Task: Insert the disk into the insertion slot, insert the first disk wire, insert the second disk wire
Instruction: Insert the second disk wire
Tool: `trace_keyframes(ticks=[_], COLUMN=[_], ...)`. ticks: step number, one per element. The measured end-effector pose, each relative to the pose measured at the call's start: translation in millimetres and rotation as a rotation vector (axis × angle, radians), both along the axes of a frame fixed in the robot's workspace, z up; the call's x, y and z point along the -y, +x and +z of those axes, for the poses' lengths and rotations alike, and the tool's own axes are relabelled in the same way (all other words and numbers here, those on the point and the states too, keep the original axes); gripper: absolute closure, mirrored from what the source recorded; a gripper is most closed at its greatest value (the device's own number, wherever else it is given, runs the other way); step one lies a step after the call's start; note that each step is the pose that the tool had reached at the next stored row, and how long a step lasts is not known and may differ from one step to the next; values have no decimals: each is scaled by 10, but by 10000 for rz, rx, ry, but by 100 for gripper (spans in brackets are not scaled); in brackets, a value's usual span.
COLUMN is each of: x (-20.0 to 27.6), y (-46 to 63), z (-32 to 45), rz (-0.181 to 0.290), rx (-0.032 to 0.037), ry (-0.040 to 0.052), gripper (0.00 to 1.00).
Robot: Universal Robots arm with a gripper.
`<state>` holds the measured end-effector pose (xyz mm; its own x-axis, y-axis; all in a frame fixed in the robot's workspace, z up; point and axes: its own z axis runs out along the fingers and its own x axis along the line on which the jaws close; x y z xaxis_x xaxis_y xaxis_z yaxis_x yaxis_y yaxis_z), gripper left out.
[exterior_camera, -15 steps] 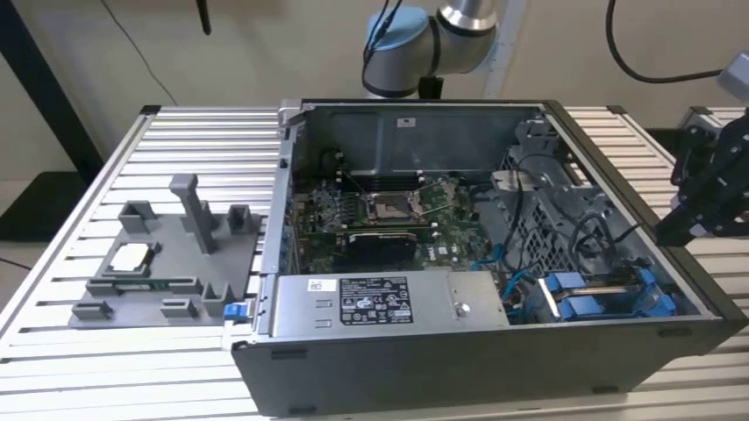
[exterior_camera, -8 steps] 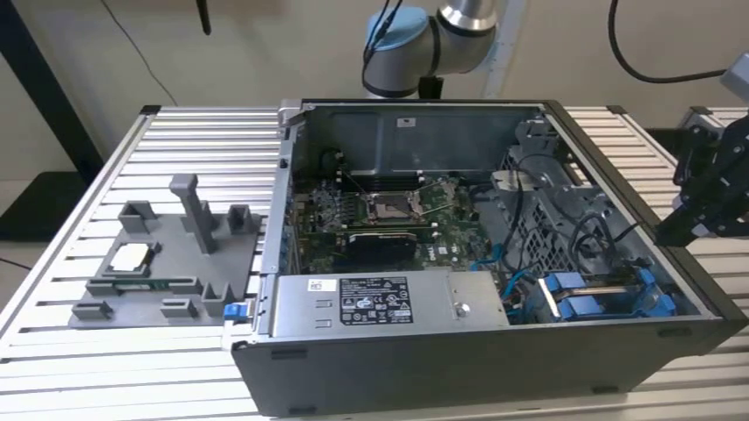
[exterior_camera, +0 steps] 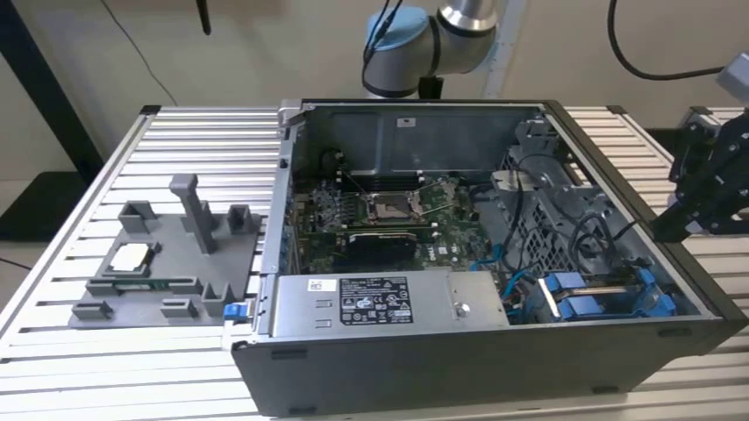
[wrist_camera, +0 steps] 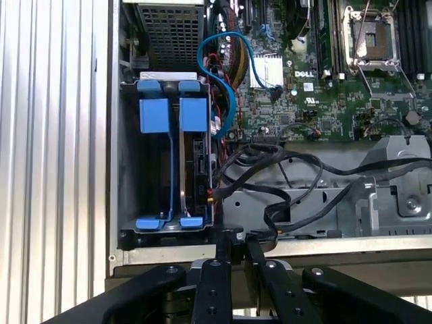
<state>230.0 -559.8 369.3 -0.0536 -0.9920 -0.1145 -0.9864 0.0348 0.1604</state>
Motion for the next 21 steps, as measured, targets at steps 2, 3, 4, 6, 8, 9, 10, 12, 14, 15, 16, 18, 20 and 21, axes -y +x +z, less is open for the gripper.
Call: trace_keyframes(ticks=[2, 3, 4, 6, 8, 9, 10, 12, 14, 15, 16, 18, 20, 21], x=[1, 4, 8, 16, 22, 26, 32, 45, 56, 60, 64, 69, 73, 76], y=[-9, -8, -9, -11, -13, -15, -17, -22, -38, -52, -68, -100, -135, -150], z=[0, 0, 0, -1, 0, -1, 0, -1, 0, 2, 4, 9, 17, 26], rz=[-76, -102, -128, -175, -216, -233, -248, -270, -286, -292, -297, -306, -311, -313], rx=[-1, -9, -18, -37, -58, -67, -74, -84, -88, -88, -88, -88, -88, -87], ry=[180, 190, 195, 203, 207, 207, 207, 208, 207, 207, 208, 208, 207, 206], gripper=[76, 76, 76, 76, 78, 84, 84, 84, 84, 84, 84, 84, 84, 84])
